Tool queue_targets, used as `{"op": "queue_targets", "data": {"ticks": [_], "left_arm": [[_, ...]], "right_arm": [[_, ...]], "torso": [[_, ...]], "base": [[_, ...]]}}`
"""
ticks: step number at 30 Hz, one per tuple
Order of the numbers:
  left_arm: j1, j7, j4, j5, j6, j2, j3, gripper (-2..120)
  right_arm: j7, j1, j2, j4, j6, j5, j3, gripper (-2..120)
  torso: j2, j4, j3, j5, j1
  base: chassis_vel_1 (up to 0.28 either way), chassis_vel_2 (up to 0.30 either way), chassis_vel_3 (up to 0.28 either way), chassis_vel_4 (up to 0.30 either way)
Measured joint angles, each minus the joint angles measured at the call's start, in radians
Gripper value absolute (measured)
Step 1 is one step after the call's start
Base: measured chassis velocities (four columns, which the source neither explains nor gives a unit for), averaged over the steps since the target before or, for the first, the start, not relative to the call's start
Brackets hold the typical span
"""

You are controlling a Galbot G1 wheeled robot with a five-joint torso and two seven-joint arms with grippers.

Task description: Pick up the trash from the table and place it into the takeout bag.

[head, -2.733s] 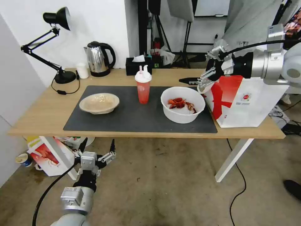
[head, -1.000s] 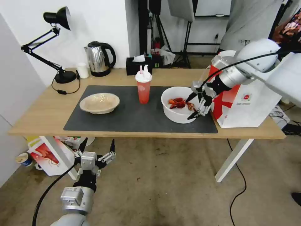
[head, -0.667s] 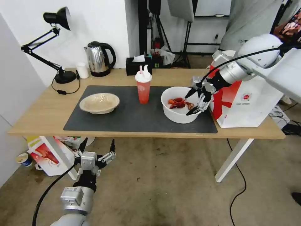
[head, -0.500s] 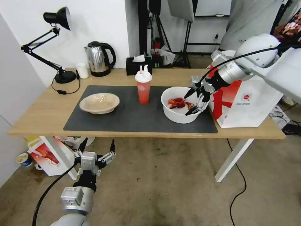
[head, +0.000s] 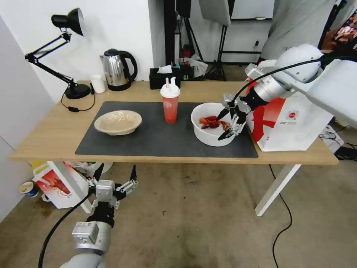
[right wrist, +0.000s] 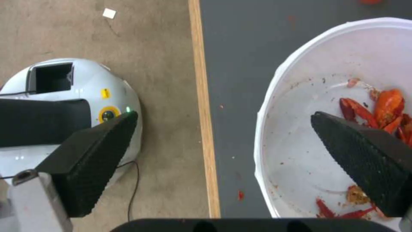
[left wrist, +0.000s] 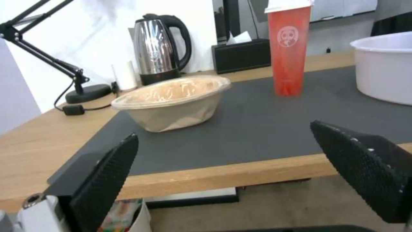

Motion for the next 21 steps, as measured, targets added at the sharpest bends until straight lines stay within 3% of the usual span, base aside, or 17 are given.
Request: {"op": "queue_targets", "data": {"ticks": [21], "left_arm": [[0.000,0.000,0.000,0.000,0.000,0.000,0.000,100]], "right_arm": [[-0.057,-0.048,0.050,-0.088,0.000,-0.087,0.021,100]], "torso": [[0.000,0.0001,0.000,0.0001,0.000]], "base": [[0.000,0.000,0.000,0.000]]}}
